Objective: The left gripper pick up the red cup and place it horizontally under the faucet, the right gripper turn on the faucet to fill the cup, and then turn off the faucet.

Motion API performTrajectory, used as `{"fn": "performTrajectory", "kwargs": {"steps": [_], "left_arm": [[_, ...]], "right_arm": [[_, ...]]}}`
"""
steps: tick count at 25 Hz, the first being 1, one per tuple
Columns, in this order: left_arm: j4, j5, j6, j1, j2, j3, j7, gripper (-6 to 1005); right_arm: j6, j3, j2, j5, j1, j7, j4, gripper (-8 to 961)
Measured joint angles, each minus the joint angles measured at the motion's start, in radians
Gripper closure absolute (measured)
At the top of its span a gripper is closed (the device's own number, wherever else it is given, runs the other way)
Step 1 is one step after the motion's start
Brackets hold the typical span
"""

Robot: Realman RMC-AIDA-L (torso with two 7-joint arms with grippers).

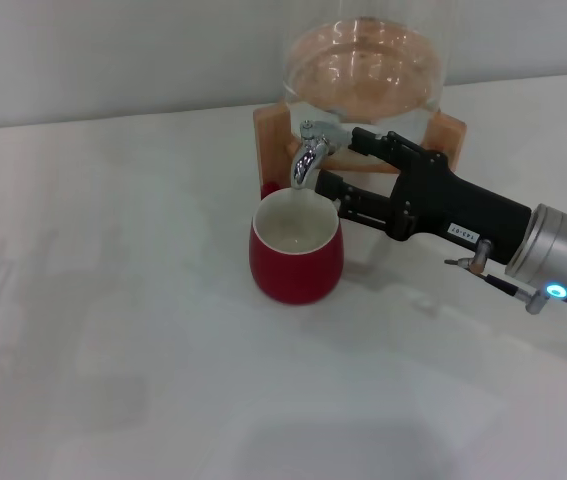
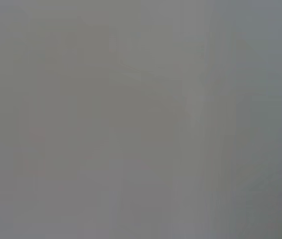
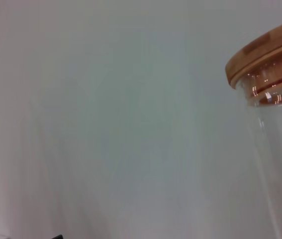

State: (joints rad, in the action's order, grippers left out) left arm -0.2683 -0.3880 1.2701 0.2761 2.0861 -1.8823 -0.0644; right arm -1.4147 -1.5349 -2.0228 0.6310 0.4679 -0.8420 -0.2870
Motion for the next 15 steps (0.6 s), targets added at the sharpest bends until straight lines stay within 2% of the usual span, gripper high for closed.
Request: {"fn": "performTrajectory", "kwargs": {"steps": [15], "left_arm": [[0.000,0.000,0.003,-0.001,0.000,0.000,0.001,130]], "right_arm": [[-0.004,-0.034,-0.003,-0.006,0.000,-0.012,-0.015,126]]}}
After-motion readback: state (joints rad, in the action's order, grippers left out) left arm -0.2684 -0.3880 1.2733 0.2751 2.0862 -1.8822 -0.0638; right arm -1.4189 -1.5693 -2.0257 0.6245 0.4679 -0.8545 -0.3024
